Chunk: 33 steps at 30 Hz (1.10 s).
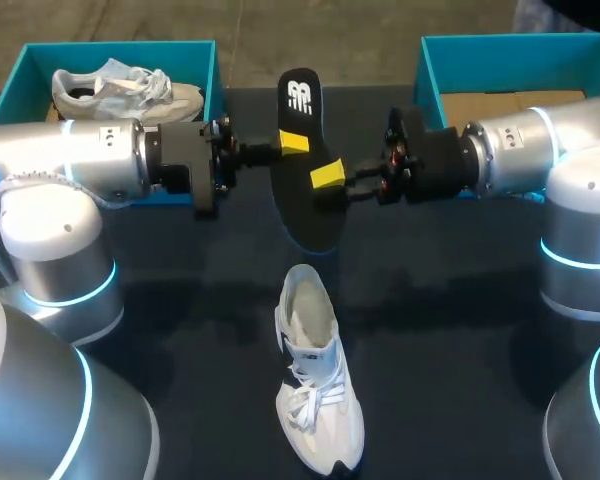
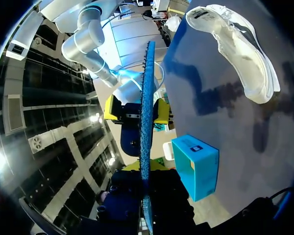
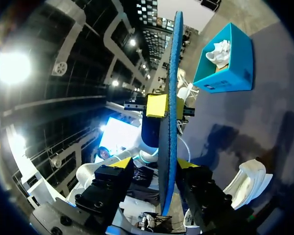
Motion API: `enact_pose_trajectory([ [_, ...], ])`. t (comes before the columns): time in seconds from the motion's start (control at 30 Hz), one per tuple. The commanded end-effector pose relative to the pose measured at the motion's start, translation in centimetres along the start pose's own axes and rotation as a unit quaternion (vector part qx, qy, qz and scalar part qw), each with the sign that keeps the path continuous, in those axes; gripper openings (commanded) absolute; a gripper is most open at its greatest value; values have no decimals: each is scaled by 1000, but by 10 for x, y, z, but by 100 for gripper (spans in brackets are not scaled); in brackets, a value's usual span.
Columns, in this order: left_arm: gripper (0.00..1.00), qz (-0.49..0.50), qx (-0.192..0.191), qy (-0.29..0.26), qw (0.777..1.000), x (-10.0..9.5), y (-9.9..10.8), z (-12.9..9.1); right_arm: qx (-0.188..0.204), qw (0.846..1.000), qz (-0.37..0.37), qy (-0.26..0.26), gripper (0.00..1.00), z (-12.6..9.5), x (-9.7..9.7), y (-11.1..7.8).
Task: Take the shoe out of the shoebox, open the shoe tongue, remove and reinsert the insole, then place the shoe into the shoebox
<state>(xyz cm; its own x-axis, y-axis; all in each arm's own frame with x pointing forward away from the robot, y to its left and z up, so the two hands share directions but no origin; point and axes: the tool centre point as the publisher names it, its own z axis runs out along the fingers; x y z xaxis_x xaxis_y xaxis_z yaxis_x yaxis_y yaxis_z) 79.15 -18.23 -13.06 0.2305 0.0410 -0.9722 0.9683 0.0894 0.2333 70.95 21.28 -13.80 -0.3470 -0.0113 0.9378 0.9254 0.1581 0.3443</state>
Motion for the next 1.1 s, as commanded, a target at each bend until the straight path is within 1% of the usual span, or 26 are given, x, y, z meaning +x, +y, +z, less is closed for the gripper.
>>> enact_pose_trajectory([
  [0.03, 0, -4, 3, -2, 1000, 1, 0, 1, -2, 1000, -2, -1, 50, 5, -2, 2],
  [0.23, 0, -11, 5, 4, 1000, 4, 0, 2, 2, 1000, -5, -18, 47, 7, -6, 5],
  [0.47, 0, -11, 5, 3, 1000, 2, -1, 1, -9, 999, -15, -27, 45, 7, -8, 8],
  [0.67, 0, -9, 2, 2, 1000, 1, -1, -1, -16, 999, -15, -33, 38, 5, -12, 8],
  [0.97, 0, -6, 1, 3, 1000, 0, -1, 1, -19, 999, -13, -40, 39, 3, -13, 7],
  [1.1, 0, -5, 0, 1, 1000, 1, -3, 2, -22, 999, -11, -42, 37, 3, -14, 7],
])
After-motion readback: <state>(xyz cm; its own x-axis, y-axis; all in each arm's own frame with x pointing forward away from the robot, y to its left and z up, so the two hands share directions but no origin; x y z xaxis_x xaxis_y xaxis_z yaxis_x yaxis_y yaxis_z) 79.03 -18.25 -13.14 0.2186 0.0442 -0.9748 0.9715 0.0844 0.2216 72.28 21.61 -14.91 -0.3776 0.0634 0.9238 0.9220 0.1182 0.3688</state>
